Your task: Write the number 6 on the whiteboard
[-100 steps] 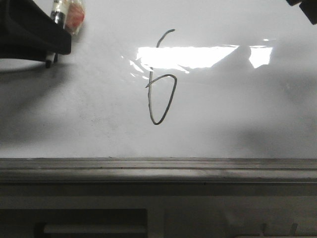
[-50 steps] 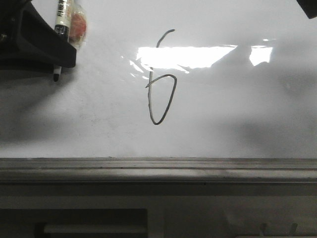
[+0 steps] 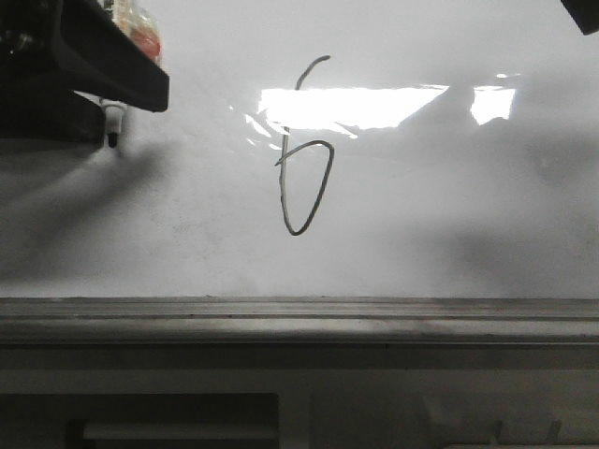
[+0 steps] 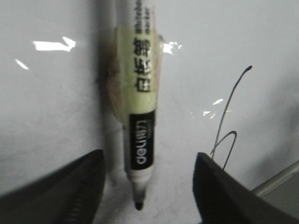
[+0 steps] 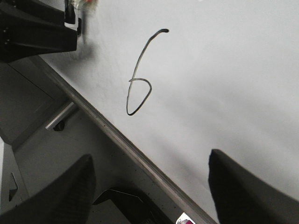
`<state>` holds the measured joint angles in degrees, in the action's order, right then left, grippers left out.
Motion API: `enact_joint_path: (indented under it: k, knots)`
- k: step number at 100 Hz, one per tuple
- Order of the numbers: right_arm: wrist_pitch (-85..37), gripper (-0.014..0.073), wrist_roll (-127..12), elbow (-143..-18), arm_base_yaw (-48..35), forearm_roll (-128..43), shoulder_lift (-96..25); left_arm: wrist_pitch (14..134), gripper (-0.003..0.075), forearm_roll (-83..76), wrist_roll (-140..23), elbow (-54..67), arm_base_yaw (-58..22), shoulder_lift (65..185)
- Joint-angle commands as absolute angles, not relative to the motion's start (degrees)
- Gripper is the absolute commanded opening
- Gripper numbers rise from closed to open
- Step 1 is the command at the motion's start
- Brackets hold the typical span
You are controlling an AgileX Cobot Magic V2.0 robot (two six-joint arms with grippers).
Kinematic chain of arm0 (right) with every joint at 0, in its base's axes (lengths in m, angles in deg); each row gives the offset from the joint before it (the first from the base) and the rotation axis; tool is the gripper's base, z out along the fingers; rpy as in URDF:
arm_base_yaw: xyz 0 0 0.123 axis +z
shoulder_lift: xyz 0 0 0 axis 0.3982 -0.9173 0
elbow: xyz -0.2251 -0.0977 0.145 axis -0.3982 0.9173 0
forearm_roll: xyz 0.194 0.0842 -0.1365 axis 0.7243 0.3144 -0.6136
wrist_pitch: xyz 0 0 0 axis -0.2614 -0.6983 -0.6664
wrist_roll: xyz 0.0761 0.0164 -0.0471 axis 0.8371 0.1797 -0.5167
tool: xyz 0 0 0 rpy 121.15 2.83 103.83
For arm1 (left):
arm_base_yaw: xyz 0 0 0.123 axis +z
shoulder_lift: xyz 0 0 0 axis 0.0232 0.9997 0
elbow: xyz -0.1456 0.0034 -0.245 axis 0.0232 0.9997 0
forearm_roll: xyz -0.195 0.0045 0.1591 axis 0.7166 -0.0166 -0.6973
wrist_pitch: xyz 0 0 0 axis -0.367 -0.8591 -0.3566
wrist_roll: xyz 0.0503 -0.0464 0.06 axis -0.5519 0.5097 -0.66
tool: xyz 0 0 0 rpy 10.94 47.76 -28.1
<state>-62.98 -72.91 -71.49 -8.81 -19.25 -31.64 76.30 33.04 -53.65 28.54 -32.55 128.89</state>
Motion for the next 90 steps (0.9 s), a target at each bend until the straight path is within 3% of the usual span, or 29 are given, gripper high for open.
enact_joint_path:
  k: [1,31,44,58,75,90]
  knots:
    - [-61.55,0.0454,-72.74,-72.85,-9.17,-17.24,-30.8,78.97,0.0571,33.22,-53.69,27.1,-32.55,127.24]
    - [-62.13,0.0443,-72.74,-72.85,-9.17,-18.48,-29.59,69.93,0.0575,21.7,-53.82,27.1,-32.55,116.18]
    - [-60.04,0.0367,-73.39,-72.07,-9.17,-16.53,-26.2,67.13,0.0523,14.09,-53.82,27.1,-32.55,109.71]
    - [-54.06,0.0196,-78.56,-67.47,-9.17,-12.85,-17.65,63.68,0.0349,10.06,-53.82,27.1,-32.55,103.01]
    - [-45.39,-0.0043,-79.96,-58.75,-9.17,-12.85,-6.9,63.17,-0.0024,7.15,-54.03,27.1,-32.55,96.01]
    - [-40.01,-0.0072,-80.37,-49.8,-9.17,-12.85,2.56,64.86,-0.002,5.54,-54.08,28.61,-32.55,89.84]
